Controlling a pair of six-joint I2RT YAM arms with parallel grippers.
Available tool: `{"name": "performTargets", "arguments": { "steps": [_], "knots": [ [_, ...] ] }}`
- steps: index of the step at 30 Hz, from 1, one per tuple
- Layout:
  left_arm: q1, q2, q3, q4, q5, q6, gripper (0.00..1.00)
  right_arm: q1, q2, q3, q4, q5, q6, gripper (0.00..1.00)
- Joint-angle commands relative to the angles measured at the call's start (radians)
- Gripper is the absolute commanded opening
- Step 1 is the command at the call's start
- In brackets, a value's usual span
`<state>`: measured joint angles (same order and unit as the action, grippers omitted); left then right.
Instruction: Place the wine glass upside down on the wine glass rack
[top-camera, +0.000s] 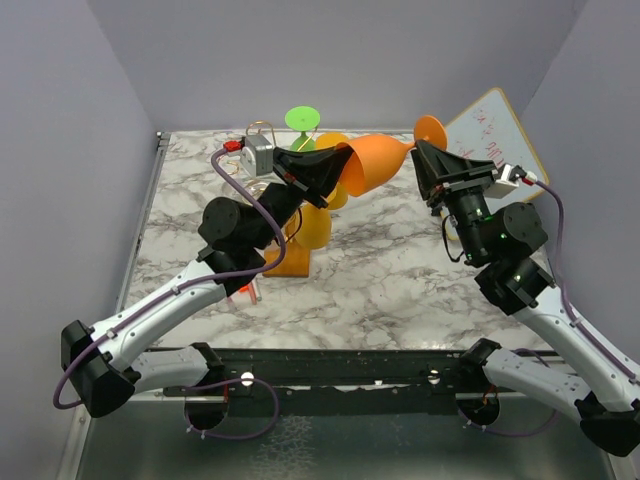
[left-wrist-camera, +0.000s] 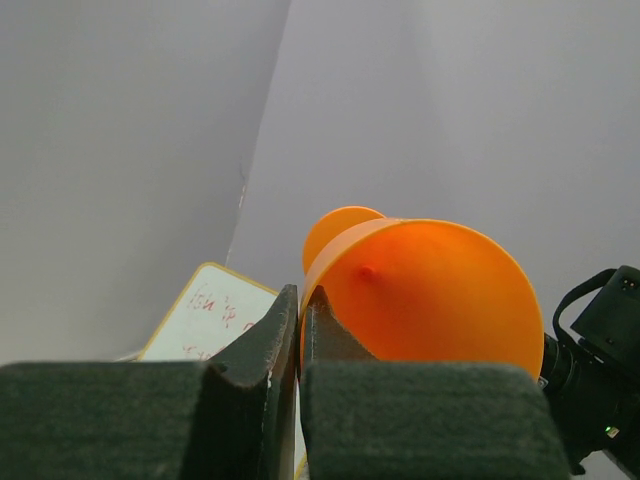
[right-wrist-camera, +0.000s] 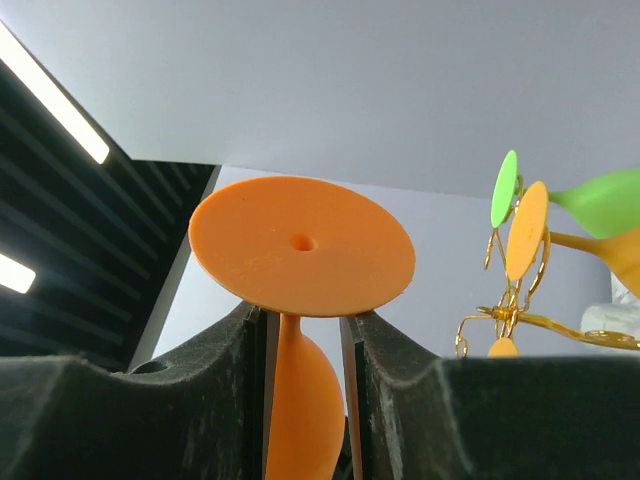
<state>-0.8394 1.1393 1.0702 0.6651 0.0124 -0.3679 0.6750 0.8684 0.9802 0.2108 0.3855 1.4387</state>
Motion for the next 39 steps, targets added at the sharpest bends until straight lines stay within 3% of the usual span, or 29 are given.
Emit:
{"name": "performTargets", "arguments": {
  "steps": [1,11,16,21,26,28,34,36,39],
  "knots": [
    [-0.009,-0.028,-0.024,0.062,0.031,0.036,0.00,0.000,0.007,0.033,-0.060,0.087,0.062,0.32],
    [-0.013,-0.048,-0.059,0.071,0.103,0.034,0.00,0.000,0.022,0.025,-0.035,0.114,0.106,0.29],
    [-0.015,-0.078,-0.103,0.076,0.107,0.009,0.00,0.001,0.019,-0.006,0.054,0.127,0.098,0.19],
    [-0.015,-0.103,-0.135,0.076,0.125,-0.014,0.00,0.001,0.021,0.001,0.105,0.123,0.045,0.16],
    [-0.015,-0.103,-0.140,0.074,0.163,-0.020,0.00,0.000,0.036,0.014,0.109,0.103,0.024,0.29],
    [-0.015,-0.103,-0.147,0.074,0.165,-0.020,0.00,0.000,0.038,0.006,0.137,0.096,0.002,0.30],
    [-0.015,-0.118,-0.168,0.074,0.161,-0.027,0.00,0.000,0.035,0.002,0.167,0.102,-0.059,0.08],
    [-0.015,-0.121,-0.168,0.072,0.168,-0.037,0.06,0.000,0.035,0.006,0.177,0.102,-0.094,0.01],
    [-0.015,-0.129,-0.171,0.065,0.173,-0.059,0.20,0.000,0.030,0.008,0.176,0.098,-0.134,0.01]
  ]
}}
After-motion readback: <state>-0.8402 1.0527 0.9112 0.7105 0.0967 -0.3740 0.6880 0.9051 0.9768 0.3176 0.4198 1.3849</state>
